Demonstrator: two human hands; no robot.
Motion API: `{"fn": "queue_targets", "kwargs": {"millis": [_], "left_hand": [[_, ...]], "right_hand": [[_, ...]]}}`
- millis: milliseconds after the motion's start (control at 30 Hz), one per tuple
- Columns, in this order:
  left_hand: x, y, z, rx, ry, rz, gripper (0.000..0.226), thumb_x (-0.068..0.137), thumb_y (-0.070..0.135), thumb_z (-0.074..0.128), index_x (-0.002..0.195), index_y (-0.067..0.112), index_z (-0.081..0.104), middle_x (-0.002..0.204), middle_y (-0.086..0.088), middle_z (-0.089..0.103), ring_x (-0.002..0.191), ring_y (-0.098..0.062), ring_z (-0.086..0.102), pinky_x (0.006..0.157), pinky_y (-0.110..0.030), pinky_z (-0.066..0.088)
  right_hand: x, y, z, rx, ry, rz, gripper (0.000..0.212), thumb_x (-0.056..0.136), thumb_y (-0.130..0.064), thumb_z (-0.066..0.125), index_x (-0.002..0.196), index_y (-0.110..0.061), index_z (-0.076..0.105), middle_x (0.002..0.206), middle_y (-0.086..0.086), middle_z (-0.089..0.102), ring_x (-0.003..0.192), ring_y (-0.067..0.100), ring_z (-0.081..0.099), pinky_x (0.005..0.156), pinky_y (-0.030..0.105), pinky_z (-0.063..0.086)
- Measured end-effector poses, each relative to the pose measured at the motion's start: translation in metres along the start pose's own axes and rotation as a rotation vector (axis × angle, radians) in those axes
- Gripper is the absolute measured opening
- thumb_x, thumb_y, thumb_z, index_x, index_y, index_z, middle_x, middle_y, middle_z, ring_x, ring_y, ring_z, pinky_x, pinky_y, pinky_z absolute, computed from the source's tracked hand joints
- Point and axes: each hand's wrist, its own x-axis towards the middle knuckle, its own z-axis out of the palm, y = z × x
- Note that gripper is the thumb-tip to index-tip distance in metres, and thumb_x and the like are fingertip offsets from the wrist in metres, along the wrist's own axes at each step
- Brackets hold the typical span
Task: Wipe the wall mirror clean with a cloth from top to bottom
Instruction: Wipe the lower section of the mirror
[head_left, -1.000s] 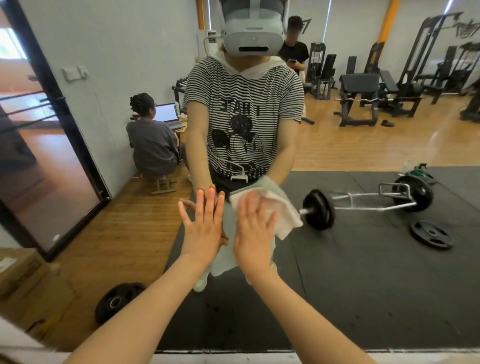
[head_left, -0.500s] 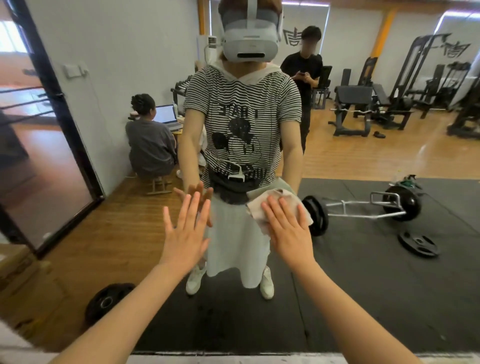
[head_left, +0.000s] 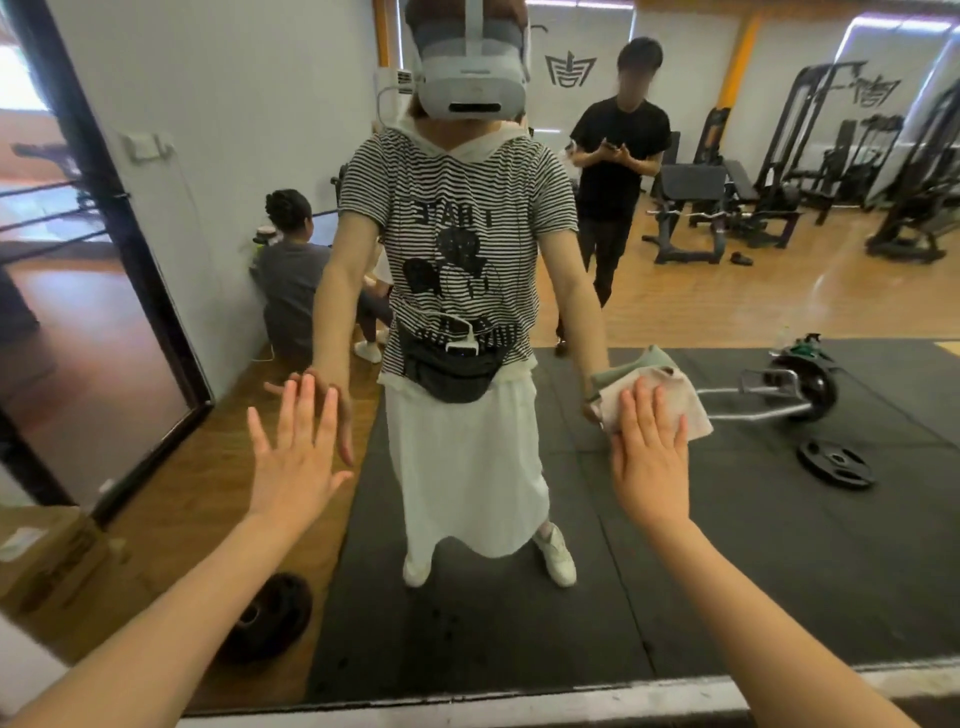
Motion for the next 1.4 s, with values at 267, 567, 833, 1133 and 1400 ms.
{"fn": "queue_targets", "kwargs": {"millis": [267,567,833,1133,1400], "left_hand": [[0.008,0.003,0.014,0.026,-0.234,-0.037,0.128,0.079,0.054,0.069,0.135,0.004,-0.035,0.132,-0.020,-0.055,0.118,-0.033,-0.058,0.099,-0.057,-0.032],[0.006,-0.003,0.027,0.004,0.002,0.039,0.163,0.041,0.041,0.096,0.150,0.006,-0.021,0.154,-0.018,-0.032,0.145,-0.034,-0.024,0.112,-0.055,-0.015],[0.006,-0.004,0.027,0.016,0.029,0.049,0.151,0.039,0.036,0.097,0.148,0.001,-0.001,0.155,-0.019,-0.029,0.145,-0.034,-0.023,0.113,-0.050,-0.022],[0.009,-0.011,0.038,0.010,0.154,0.139,0.150,0.035,0.036,0.098,0.147,-0.001,0.005,0.156,-0.020,-0.026,0.145,-0.036,-0.021,0.110,-0.057,-0.012],[0.009,-0.015,0.042,0.004,0.152,0.160,0.152,0.035,0.035,0.097,0.149,0.001,0.003,0.156,-0.022,-0.024,0.145,-0.037,-0.020,0.111,-0.056,-0.019]], "right_hand": [[0.005,0.019,0.002,-0.098,0.041,-0.113,0.057,0.092,-0.023,0.038,0.145,-0.008,0.027,0.151,0.013,0.026,0.148,0.022,0.002,0.104,0.066,0.026],[0.007,0.014,0.022,-0.041,0.160,-0.138,0.046,0.093,-0.017,0.039,0.135,0.000,0.034,0.139,0.020,0.027,0.125,0.037,0.029,0.087,0.072,0.038],[0.003,0.031,0.008,0.019,0.112,-0.251,0.057,0.102,-0.028,0.033,0.155,-0.018,0.016,0.162,0.001,0.009,0.148,0.024,0.008,0.119,0.038,0.003],[0.006,-0.031,0.028,0.252,0.170,0.205,0.056,0.097,-0.009,0.040,0.148,0.000,0.018,0.152,0.023,0.016,0.142,0.029,0.005,0.110,0.067,0.020],[-0.006,-0.191,0.066,0.158,0.030,-0.099,0.084,0.083,0.000,0.048,0.153,-0.020,0.006,0.158,0.005,0.010,0.148,0.023,-0.014,0.113,0.056,0.010]]}}
